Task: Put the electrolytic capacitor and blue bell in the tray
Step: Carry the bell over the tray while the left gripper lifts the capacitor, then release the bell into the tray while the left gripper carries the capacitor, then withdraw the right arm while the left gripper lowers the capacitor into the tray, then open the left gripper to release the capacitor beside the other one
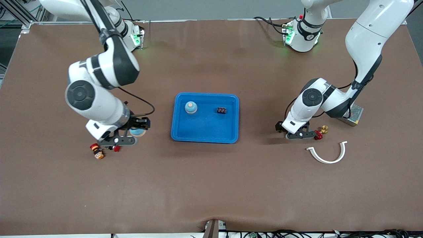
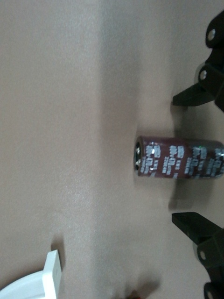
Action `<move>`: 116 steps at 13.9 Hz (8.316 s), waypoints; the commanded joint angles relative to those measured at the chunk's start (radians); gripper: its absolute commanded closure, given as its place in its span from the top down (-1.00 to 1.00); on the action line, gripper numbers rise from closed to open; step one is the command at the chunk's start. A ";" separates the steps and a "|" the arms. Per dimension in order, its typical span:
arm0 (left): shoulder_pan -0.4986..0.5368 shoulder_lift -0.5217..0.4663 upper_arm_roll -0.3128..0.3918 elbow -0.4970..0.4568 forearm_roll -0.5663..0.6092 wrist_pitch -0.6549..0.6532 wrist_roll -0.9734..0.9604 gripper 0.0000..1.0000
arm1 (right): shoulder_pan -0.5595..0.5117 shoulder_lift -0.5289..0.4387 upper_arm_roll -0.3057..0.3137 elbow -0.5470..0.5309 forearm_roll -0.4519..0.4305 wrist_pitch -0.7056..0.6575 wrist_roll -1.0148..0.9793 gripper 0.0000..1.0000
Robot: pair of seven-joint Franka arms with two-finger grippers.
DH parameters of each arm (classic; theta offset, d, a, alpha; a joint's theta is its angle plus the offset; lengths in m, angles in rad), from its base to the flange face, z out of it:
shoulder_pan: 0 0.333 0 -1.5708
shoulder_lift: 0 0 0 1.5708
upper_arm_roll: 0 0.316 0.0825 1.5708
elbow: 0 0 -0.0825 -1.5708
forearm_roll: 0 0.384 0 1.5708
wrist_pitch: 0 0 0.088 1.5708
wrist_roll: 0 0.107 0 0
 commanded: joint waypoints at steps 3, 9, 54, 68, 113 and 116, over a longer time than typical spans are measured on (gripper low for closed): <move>0.011 -0.020 -0.017 0.005 -0.019 -0.043 -0.002 1.00 | 0.084 0.078 -0.012 0.010 0.009 0.111 0.163 -0.28; 0.014 -0.023 -0.023 0.008 -0.021 -0.061 -0.002 1.00 | 0.170 0.184 -0.012 0.009 0.008 0.224 0.212 -0.28; -0.292 0.118 -0.213 0.358 -0.070 -0.254 -1.657 -1.00 | 0.280 0.253 -0.015 -0.184 -0.032 0.459 0.203 1.00; -0.660 0.262 0.074 0.634 -0.088 -0.254 -1.780 -1.00 | 0.017 -0.322 -0.020 -0.287 -0.029 -0.069 -0.202 1.00; -0.720 0.299 0.074 0.637 -0.079 -0.311 -1.740 1.00 | -0.467 -0.359 -0.020 -0.065 -0.032 -0.177 -0.389 1.00; -0.714 0.271 0.052 0.638 -0.085 -0.343 -1.738 1.00 | -0.467 -0.359 -0.020 -0.065 -0.032 -0.177 -0.391 1.00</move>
